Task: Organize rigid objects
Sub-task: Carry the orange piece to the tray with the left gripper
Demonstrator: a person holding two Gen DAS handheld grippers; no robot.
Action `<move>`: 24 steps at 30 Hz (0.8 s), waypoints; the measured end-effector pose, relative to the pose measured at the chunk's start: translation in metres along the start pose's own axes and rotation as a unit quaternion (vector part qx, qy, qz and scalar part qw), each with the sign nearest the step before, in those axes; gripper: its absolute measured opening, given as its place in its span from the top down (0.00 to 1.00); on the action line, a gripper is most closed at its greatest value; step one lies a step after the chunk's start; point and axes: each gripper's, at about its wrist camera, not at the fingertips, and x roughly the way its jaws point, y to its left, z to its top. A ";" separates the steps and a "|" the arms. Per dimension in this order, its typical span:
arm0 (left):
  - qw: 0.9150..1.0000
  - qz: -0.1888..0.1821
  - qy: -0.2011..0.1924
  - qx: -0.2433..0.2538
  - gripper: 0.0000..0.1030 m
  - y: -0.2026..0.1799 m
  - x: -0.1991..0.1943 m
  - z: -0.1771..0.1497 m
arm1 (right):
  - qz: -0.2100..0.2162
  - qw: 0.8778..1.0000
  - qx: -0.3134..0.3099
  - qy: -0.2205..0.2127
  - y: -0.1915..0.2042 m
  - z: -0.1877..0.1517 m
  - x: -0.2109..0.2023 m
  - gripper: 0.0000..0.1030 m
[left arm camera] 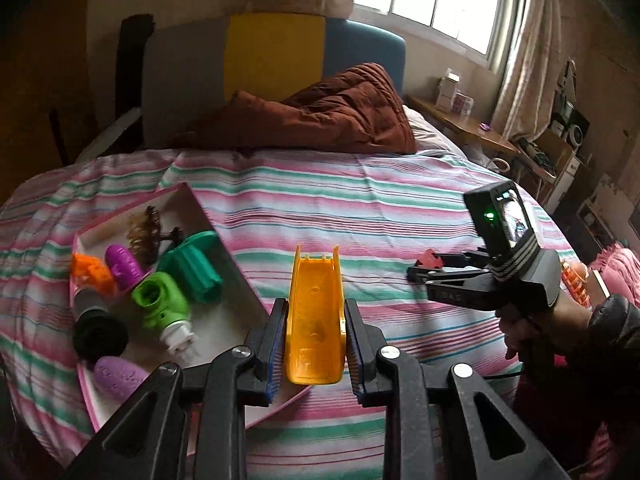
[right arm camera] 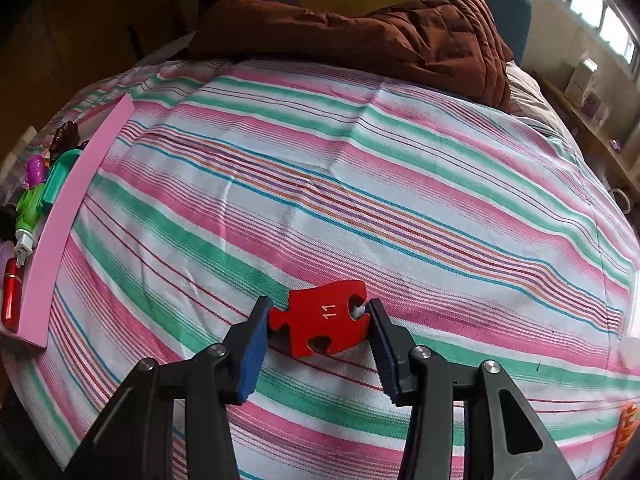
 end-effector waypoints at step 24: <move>0.989 0.046 0.016 -0.139 0.75 0.119 -0.037 -0.038 | -0.011 1.000 -0.013 0.000 0.009 -0.001 -0.001 0.54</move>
